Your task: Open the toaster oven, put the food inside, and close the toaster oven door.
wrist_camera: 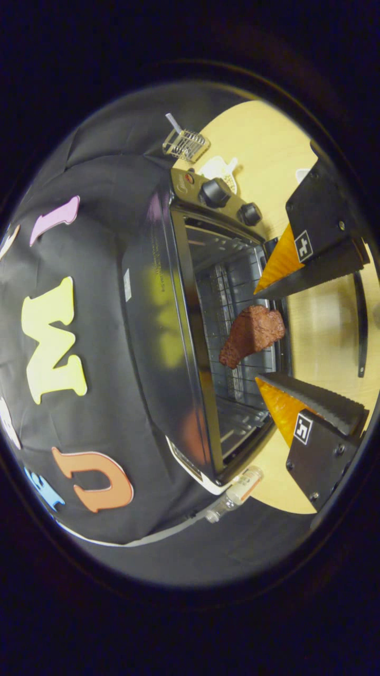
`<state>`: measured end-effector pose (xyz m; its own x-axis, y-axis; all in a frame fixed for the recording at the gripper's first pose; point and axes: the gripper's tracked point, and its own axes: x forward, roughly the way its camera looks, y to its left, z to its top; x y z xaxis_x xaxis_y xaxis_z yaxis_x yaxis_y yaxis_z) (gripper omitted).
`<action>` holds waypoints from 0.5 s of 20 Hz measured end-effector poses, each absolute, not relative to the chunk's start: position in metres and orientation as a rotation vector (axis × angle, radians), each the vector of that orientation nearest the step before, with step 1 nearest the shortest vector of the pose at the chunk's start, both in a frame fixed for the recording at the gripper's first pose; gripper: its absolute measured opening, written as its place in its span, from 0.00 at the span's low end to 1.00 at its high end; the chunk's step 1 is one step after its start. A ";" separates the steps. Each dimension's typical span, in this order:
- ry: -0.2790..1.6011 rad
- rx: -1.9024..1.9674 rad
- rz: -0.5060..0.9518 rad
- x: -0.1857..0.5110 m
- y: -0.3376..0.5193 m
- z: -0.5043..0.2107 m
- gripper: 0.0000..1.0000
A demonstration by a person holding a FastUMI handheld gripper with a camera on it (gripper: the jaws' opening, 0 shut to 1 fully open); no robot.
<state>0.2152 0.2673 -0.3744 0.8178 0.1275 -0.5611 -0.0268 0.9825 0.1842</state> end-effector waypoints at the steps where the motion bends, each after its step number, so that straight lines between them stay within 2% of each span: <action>1: 0.605 0.134 0.093 0.206 0.262 -0.368 0.89; 10: 0.706 -0.065 0.175 0.103 0.220 -0.370 0.89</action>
